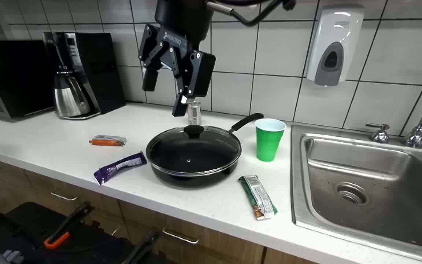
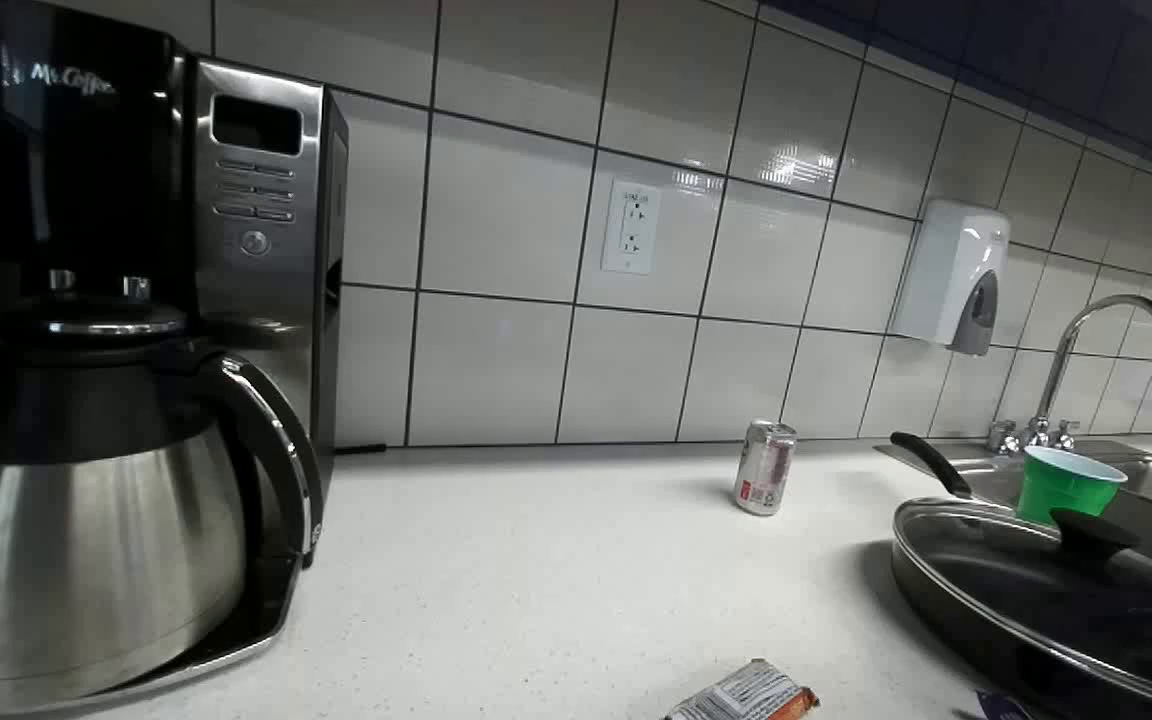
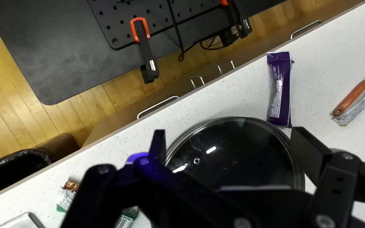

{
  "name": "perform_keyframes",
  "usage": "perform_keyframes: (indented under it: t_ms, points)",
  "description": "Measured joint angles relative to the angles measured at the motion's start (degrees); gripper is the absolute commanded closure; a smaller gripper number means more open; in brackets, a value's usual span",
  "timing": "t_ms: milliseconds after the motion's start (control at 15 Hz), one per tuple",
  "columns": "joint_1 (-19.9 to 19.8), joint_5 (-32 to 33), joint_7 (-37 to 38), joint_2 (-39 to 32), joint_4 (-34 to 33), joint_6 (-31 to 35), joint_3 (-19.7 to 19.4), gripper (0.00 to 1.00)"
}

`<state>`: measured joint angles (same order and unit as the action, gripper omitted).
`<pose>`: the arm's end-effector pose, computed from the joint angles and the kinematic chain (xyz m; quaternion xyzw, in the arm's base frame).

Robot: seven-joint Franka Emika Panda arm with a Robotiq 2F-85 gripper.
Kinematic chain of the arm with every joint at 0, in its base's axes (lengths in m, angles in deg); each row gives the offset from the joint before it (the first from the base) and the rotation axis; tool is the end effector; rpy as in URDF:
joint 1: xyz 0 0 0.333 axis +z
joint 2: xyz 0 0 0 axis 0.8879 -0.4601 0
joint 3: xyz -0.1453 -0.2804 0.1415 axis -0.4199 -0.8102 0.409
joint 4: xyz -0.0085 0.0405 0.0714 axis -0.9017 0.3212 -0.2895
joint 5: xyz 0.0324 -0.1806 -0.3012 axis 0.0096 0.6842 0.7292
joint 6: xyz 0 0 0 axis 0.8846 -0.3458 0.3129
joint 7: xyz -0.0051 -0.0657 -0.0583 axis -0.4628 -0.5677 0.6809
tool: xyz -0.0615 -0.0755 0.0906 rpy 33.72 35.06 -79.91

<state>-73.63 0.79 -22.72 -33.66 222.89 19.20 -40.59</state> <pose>0.2428 -0.1611 0.4348 -0.9718 0.1656 0.0804 0.1472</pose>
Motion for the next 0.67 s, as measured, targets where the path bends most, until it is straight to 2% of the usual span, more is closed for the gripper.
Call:
perform_keyframes:
  t_ms: [333,667]
  points:
    - [-0.2,-0.1,0.1,-0.9,0.0,1.1,0.1,0.00]
    - [0.7,-0.2,-2.5,-7.8,-0.2,9.7,0.8,0.00]
